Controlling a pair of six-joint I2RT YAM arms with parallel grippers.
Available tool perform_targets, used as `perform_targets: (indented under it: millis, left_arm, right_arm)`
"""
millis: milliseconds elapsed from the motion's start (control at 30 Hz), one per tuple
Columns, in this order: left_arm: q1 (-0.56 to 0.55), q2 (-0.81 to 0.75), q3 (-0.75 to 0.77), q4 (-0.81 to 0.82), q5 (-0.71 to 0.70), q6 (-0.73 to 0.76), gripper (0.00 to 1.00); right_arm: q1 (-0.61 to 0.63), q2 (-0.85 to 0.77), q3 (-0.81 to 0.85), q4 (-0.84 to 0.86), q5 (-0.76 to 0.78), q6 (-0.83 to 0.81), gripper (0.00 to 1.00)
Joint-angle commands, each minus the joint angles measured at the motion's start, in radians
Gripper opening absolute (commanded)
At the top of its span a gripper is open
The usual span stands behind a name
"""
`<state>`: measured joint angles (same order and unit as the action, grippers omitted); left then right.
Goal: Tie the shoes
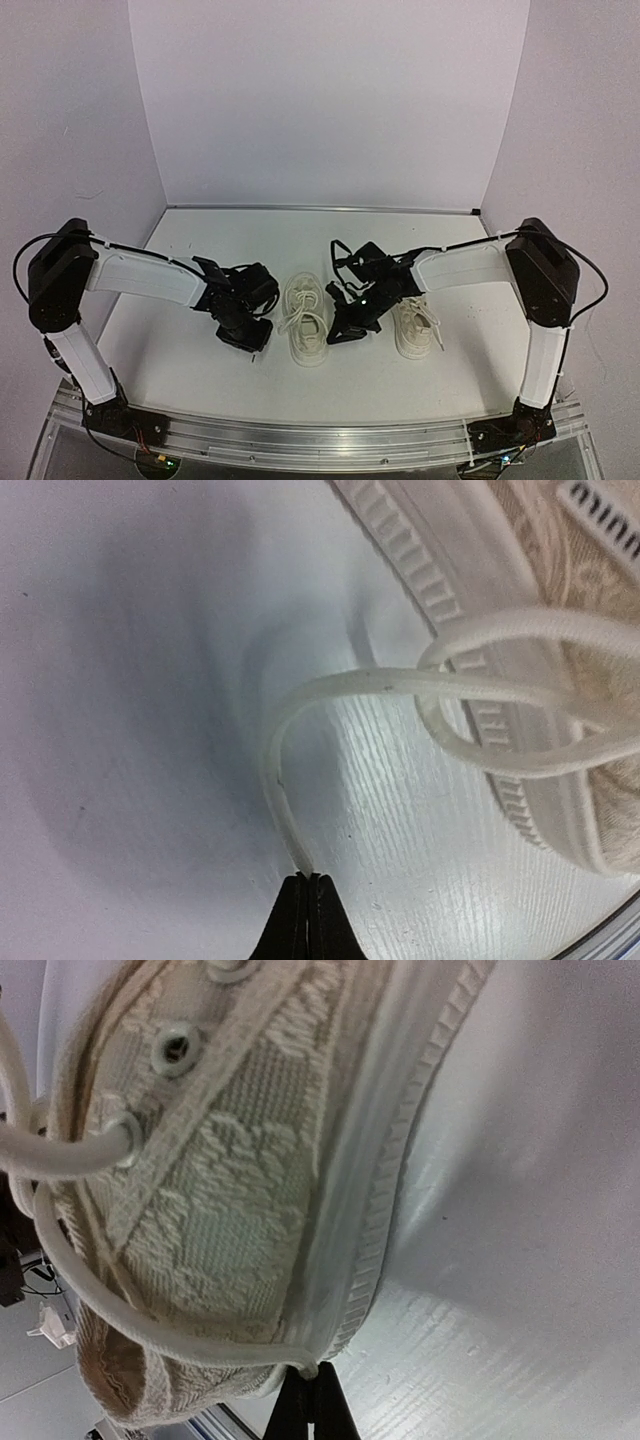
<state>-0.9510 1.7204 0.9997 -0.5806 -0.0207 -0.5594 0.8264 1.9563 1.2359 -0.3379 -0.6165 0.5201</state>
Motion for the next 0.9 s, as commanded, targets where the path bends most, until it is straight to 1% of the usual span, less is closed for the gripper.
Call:
perform_targets:
  millis: [0,100,200,300,400,467,633,767,867]
  left_arm:
    - [0.024,-0.082,-0.004,0.031,0.018,-0.028,0.00]
    - [0.034,-0.118,-0.010,0.034,0.012,-0.047,0.00]
    - [0.054,-0.171,-0.012,0.025,0.001,-0.069,0.00]
    - [0.097,-0.244,-0.015,0.003,-0.021,-0.097,0.00]
    - [0.162,-0.322,-0.018,-0.018,-0.022,-0.108,0.00]
    - [0.208,-0.352,-0.010,-0.037,-0.019,-0.104,0.00]
    - [0.290,-0.386,0.012,-0.113,-0.023,-0.087,0.00]
    - [0.366,-0.412,-0.011,-0.168,-0.036,-0.096,0.00]
    - [0.397,-0.418,-0.033,-0.201,-0.056,-0.103,0.00]
  right_arm:
    - [0.018,0.011,0.044,0.037,-0.011,-0.002,0.00]
    - [0.013,-0.023,0.020,0.034,0.004,0.001,0.00]
    - [-0.013,-0.094,-0.030,0.020,0.020,0.013,0.00]
    - [-0.075,-0.249,-0.084,-0.027,0.053,0.024,0.00]
    - [-0.147,-0.395,-0.102,-0.103,0.098,0.019,0.00]
    - [-0.192,-0.448,-0.108,-0.159,0.118,0.005,0.00]
    - [-0.255,-0.506,-0.148,-0.283,0.207,-0.045,0.00]
    - [-0.287,-0.553,-0.187,-0.353,0.289,-0.067,0.00]
    - [-0.312,-0.584,-0.224,-0.394,0.335,-0.085,0.00]
